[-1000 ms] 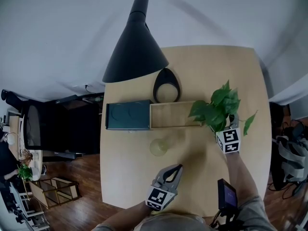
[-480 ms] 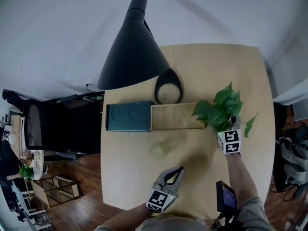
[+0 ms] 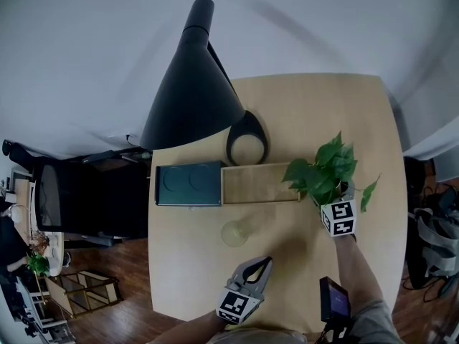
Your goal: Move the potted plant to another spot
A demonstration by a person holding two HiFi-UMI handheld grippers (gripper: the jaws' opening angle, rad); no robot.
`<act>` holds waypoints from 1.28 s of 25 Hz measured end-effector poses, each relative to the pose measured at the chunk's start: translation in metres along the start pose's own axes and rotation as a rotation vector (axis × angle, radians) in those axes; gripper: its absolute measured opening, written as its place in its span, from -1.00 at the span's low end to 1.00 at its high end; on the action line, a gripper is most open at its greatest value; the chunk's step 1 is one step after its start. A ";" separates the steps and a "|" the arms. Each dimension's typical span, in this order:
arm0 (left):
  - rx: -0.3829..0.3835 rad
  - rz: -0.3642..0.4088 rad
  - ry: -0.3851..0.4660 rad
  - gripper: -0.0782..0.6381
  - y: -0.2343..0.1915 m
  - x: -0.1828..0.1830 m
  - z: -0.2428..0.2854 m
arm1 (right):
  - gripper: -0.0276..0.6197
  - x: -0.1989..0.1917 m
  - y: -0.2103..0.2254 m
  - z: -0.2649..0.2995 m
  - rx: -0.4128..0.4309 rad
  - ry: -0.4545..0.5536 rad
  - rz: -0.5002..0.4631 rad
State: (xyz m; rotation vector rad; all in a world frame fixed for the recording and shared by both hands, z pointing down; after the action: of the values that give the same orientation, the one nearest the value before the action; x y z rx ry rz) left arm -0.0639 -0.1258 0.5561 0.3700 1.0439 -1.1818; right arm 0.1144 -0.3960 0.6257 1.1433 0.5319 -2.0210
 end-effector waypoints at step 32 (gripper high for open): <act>-0.067 0.042 0.078 -0.80 0.019 0.018 -0.007 | 0.77 -0.019 -0.021 -0.073 0.037 -0.064 -0.006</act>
State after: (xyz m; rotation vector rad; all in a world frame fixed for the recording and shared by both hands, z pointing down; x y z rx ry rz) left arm -0.0506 -0.1237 0.5330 0.3860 1.1355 -1.0992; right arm 0.1448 -0.3266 0.6045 1.0956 0.4683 -2.0728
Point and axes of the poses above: the fingertips, and each gripper's own axes: z forward along the fingers, y to its right, x out of its top, the point moved 8 cm from there along -z, backward along the fingers, and after that the axes turned 5 degrees about -y, right-handed, at the moved point
